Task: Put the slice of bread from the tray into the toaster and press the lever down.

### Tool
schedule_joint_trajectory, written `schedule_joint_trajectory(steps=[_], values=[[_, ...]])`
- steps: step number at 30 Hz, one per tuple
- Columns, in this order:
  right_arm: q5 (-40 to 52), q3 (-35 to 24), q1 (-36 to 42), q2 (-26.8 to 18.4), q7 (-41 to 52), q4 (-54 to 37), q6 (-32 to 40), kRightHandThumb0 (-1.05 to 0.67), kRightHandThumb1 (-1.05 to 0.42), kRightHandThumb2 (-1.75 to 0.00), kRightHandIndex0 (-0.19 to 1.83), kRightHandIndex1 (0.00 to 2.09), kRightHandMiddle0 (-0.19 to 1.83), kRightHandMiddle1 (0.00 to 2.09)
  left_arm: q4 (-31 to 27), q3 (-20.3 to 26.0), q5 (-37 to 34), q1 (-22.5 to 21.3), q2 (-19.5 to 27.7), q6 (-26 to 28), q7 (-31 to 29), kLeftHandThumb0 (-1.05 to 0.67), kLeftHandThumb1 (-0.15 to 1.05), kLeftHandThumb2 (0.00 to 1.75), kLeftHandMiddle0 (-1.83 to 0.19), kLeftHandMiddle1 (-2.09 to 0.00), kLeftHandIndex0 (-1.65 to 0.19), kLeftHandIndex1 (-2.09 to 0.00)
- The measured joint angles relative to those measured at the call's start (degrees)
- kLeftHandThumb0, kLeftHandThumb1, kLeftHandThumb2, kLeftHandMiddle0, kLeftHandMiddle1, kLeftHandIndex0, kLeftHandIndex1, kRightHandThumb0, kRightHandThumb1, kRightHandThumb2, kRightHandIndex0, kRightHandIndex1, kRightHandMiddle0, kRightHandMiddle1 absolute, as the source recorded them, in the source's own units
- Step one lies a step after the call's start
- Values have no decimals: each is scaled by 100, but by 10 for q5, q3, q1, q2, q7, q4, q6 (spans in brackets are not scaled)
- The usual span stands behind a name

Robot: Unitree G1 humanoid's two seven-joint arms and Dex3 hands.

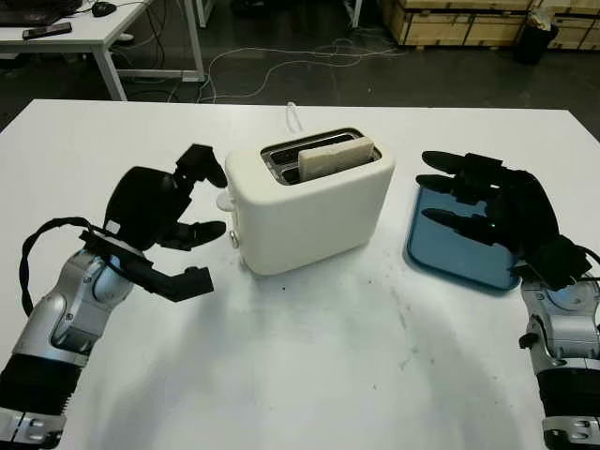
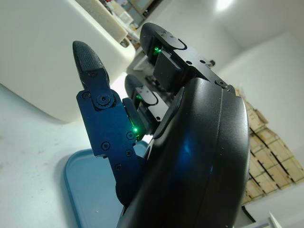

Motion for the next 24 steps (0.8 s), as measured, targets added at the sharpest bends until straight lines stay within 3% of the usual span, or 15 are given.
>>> schedule_joint_trajectory(steps=[7,15,24], values=[[0,0,0,0,3,0,3,-38,-79,0,83,2,73,1,14,-1,6,-5,0,17,-3,-103,56,121,-125,-175,0,-175],[8,0,5,21,-1,-3,18,-38,-80,0,83,2,74,1,19,-7,5,3,-24,31,-3,-103,60,115,-122,-175,0,-175],[50,0,25,77,-5,-18,60,-45,-81,0,81,2,73,0,50,-19,3,25,-78,33,53,-103,63,110,-118,-175,0,-175]])
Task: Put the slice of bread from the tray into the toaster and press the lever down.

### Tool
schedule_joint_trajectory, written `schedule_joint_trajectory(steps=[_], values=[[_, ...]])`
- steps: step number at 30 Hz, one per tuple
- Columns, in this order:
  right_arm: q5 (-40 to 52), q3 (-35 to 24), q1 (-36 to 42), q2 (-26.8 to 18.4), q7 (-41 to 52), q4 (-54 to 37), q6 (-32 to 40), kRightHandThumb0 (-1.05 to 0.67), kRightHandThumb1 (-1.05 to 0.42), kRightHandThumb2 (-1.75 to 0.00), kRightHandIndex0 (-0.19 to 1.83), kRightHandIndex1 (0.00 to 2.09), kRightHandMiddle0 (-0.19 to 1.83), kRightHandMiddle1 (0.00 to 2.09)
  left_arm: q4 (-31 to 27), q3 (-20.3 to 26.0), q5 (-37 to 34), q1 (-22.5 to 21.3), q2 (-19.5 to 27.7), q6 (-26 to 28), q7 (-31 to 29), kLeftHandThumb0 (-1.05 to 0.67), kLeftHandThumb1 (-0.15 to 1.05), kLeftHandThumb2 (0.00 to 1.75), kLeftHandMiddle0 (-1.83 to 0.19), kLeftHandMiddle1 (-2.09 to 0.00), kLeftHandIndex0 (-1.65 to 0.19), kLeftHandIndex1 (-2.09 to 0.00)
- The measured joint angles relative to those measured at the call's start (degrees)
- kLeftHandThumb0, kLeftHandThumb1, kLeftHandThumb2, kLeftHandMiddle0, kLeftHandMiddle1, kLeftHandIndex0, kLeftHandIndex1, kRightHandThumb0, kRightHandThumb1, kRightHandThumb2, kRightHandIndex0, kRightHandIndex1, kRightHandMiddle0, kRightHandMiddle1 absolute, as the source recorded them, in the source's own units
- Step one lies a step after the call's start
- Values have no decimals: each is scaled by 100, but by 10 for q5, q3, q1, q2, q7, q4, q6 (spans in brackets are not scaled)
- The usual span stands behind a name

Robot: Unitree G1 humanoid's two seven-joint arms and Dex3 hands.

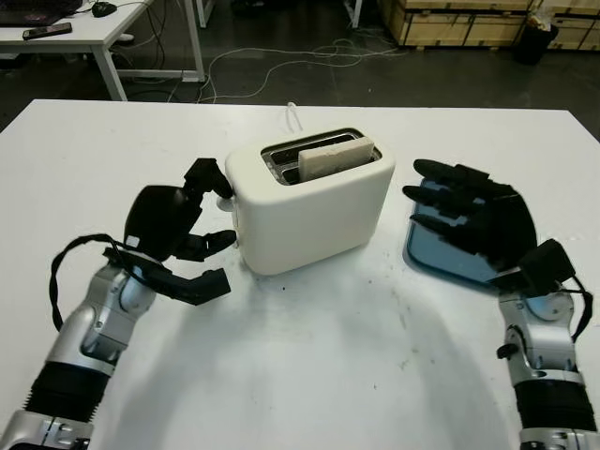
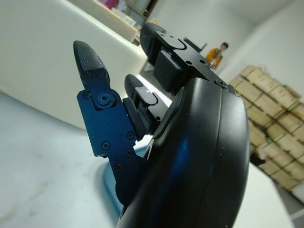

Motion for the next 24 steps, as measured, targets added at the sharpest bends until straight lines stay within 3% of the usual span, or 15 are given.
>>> schedule_joint_trajectory(steps=[4,20,24], values=[[0,0,1,6,-6,1,4,-49,-83,-1,81,2,73,0,13,-5,-4,1,-11,-2,22,-103,71,101,-119,-175,0,-175],[-2,-3,2,17,-16,23,2,-52,-85,0,83,4,76,1,22,-13,-5,5,-15,-5,41,-105,69,102,-122,-175,-9,-175],[-2,-4,2,17,-16,23,2,-52,-84,0,84,4,77,1,18,-13,-17,9,-14,-5,28,-101,75,104,-122,-175,-18,-175]])
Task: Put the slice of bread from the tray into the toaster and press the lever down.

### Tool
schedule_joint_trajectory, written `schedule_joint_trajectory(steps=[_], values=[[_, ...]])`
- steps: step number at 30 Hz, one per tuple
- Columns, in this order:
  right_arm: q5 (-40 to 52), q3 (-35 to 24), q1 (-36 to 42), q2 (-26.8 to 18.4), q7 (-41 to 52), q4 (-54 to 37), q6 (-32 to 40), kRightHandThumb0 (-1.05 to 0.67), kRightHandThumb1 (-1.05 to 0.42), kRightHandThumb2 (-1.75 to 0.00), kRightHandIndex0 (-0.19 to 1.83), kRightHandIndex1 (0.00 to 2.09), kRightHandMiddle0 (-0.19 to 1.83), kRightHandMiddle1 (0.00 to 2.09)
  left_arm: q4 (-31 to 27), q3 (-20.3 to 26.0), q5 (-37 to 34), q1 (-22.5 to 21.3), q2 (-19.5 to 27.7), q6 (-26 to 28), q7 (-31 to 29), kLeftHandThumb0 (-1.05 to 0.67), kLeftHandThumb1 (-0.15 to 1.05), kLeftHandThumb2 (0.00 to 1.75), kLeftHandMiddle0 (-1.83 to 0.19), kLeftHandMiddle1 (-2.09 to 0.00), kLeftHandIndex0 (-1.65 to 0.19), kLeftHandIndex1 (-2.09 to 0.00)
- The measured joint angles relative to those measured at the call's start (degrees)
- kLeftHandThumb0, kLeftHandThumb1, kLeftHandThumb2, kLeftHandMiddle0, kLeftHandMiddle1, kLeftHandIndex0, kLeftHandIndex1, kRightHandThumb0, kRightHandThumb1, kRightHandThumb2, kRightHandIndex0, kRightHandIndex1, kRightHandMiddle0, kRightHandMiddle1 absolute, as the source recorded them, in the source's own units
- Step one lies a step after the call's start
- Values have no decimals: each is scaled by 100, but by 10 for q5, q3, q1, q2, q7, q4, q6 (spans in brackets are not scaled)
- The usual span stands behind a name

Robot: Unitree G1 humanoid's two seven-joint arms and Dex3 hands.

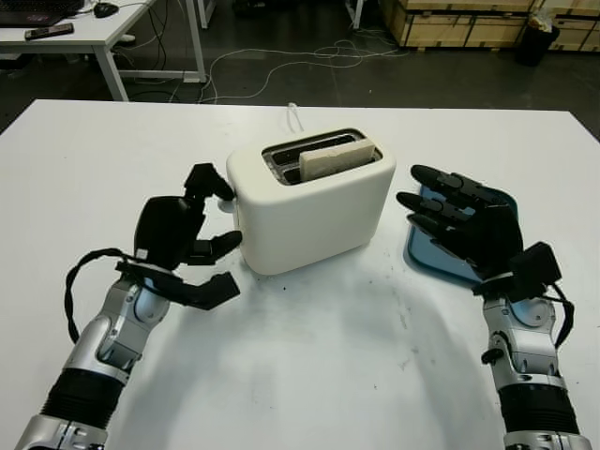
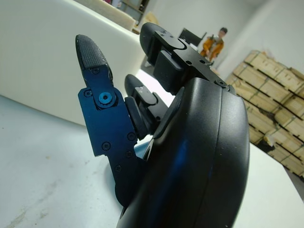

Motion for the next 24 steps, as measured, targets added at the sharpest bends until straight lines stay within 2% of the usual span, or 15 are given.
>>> schedule_joint_trajectory(steps=[2,5,7,9,12,14,17,21,24], values=[[0,-1,1,0,0,0,0,-51,-84,0,85,4,77,1,4,-3,-12,2,-1,-3,-10,-99,77,107,-119,-175,-32,-175],[0,-1,4,0,0,0,-1,-51,-84,0,85,5,77,1,36,-15,-34,3,-14,-7,-18,-101,70,118,-114,-175,-50,-174],[0,-2,6,0,1,0,-5,-52,-85,0,85,5,77,1,93,-28,-37,-1,-31,-12,-12,-102,62,130,-112,-170,-69,-167],[0,-3,8,0,1,0,-5,-52,-84,0,85,5,77,1,158,-34,-39,-16,-43,-32,22,-104,59,135,-122,-162,-94,-149],[0,-3,9,0,1,-1,-5,-51,-85,0,86,5,78,1,247,-41,-43,-47,-63,-68,69,-104,48,150,-135,-152,-118,-132],[0,-3,11,0,1,-1,-5,-49,-85,0,86,6,78,1,297,-43,-50,-66,-78,-89,95,-104,44,153,-137,-147,-125,-126],[0,-3,15,0,0,-3,-5,-51,-85,0,85,5,78,1,354,-46,-56,-87,-89,-121,116,-105,48,152,-136,-151,-130,-127],[-1,-3,16,0,0,-7,-5,-52,-85,0,85,5,78,0,407,-67,-57,-109,-90,-139,147,-104,50,157,-128,-157,-123,-143],[-1,-3,16,0,0,-7,-5,-52,-85,0,85,5,79,0,425,-85,-57,-116,-90,-140,169,-102,51,161,-127,-162,-121,-147]])
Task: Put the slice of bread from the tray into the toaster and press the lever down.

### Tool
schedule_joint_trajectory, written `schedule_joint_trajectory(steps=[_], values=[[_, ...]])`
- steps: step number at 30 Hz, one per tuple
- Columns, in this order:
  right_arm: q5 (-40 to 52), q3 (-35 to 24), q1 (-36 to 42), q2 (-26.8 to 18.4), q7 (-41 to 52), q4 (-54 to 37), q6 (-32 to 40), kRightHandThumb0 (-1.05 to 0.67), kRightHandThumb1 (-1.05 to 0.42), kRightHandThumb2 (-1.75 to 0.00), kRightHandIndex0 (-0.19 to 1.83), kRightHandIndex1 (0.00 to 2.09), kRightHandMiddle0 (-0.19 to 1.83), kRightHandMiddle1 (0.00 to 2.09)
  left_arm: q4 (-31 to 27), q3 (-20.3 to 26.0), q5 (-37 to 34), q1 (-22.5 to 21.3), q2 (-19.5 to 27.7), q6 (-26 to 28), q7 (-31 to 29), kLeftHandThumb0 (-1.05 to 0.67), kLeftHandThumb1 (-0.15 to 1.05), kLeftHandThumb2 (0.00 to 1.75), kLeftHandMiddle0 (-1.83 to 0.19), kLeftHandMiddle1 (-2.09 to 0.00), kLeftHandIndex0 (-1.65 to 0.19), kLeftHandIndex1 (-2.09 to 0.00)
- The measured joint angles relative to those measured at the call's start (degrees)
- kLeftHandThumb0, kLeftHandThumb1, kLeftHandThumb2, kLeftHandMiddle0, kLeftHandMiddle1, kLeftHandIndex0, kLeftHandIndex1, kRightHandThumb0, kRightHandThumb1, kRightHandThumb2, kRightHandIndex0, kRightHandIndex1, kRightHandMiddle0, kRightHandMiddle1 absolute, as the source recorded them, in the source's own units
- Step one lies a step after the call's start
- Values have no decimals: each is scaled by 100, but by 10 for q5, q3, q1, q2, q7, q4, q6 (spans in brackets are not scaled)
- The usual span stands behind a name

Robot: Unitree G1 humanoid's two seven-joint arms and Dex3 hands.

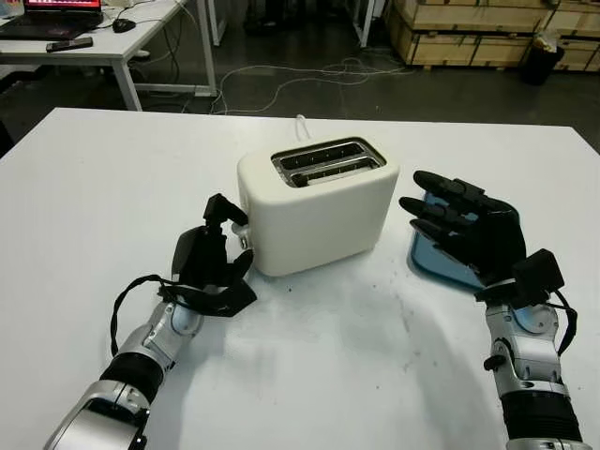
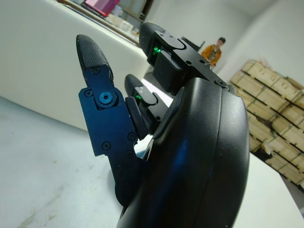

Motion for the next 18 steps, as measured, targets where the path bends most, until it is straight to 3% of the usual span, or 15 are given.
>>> schedule_joint_trajectory(steps=[5,12,14,16,18], values=[[1,0,0,0,1,0,0,-50,-85,0,85,5,79,0,4,-22,0,-2,9,-2,12,-105,62,158,-127,-168,-116,-151],[-2,0,0,0,0,0,1,-52,-85,0,86,6,80,1,-31,-45,1,7,38,0,12,-104,59,165,-135,-167,-125,-154],[-5,0,0,0,-1,-1,1,-52,-85,0,86,6,80,1,-76,-49,4,21,54,22,7,-104,56,169,-142,-171,-134,-158],[-4,0,2,0,0,-2,1,-52,-85,0,87,6,81,1,-156,-47,12,43,78,64,-23,-105,40,173,-149,-152,-137,-141],[-4,0,3,0,0,-2,1,-53,-85,0,87,6,81,1,-261,-43,14,69,100,121,-78,-105,29,174,-155,-142,-152,-123]])
